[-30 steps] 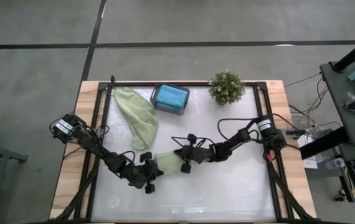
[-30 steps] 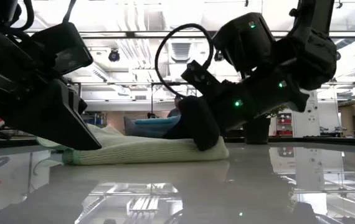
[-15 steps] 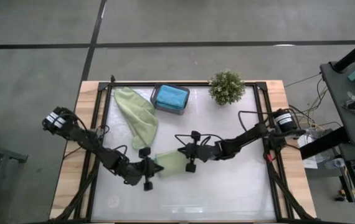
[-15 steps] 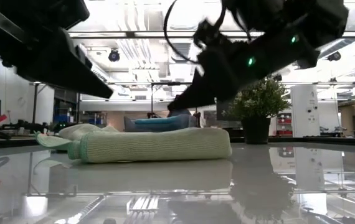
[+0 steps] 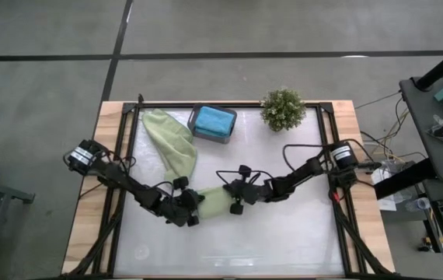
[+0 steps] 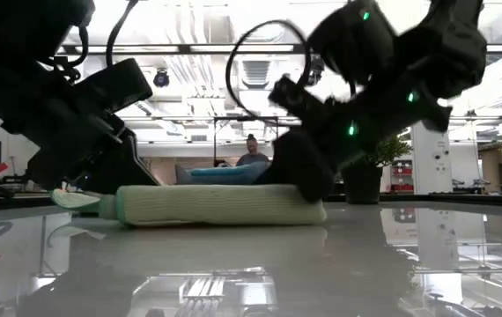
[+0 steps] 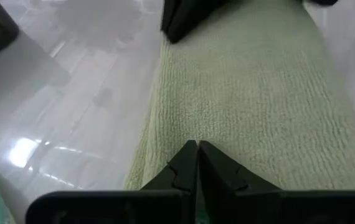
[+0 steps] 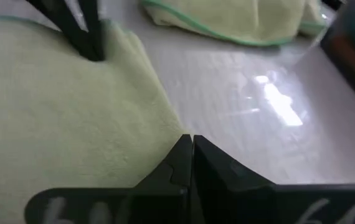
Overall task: Fold microfiber towels
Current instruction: Fold the bottom green microfiber towel, then put the folded green microfiber towel into the black bin
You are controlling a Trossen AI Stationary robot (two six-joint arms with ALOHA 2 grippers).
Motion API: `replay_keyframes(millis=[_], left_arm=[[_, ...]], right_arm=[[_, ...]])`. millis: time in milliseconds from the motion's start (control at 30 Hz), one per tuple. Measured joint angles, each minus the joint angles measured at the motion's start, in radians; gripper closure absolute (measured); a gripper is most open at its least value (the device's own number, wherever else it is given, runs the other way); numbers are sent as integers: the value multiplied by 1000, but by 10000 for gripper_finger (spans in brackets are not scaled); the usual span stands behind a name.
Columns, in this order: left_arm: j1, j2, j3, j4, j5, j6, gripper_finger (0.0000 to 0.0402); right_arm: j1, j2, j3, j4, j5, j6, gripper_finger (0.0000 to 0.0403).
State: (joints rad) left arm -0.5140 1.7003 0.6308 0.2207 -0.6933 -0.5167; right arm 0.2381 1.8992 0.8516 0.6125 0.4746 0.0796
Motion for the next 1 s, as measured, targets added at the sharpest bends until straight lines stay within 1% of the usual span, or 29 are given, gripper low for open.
replay_keyframes(millis=[133, 333, 467, 533, 600, 667, 733, 800, 900, 1000], left_arm=[[-1, -19, 3, -9, 0, 5, 398], [-3, -114, 18, -7, 18, 28, 398], [-8, -142, 59, 13, 71, 24, 398], [-11, -142, 88, 0, 135, -19, 398], [-11, -146, 119, -10, 215, -141, 398], [-11, -152, 140, -50, 294, -362, 398], [-13, -152, 146, -94, 411, -568, 398], [-25, -150, 154, -142, 499, -715, 398], [-54, -158, 172, -270, 498, -927, 399], [-64, -177, 184, -395, 464, -1091, 400]], right_arm=[[-3, 2, 0, -2, 24, 2, 394], [-2, -59, 0, -5, 22, -29, 394], [-1, -81, 3, 11, 18, -86, 394], [-1, -89, 10, 7, 15, -120, 394], [-1, -103, 32, -18, 14, -129, 394], [-2, -136, 61, -148, -4, -94, 393], [-15, -168, 108, -305, -80, -43, 386], [-32, -191, 146, -433, -159, -15, 375], [-48, -201, 169, -558, -238, 11, 351], [-52, -217, 170, -650, -314, 43, 321]])
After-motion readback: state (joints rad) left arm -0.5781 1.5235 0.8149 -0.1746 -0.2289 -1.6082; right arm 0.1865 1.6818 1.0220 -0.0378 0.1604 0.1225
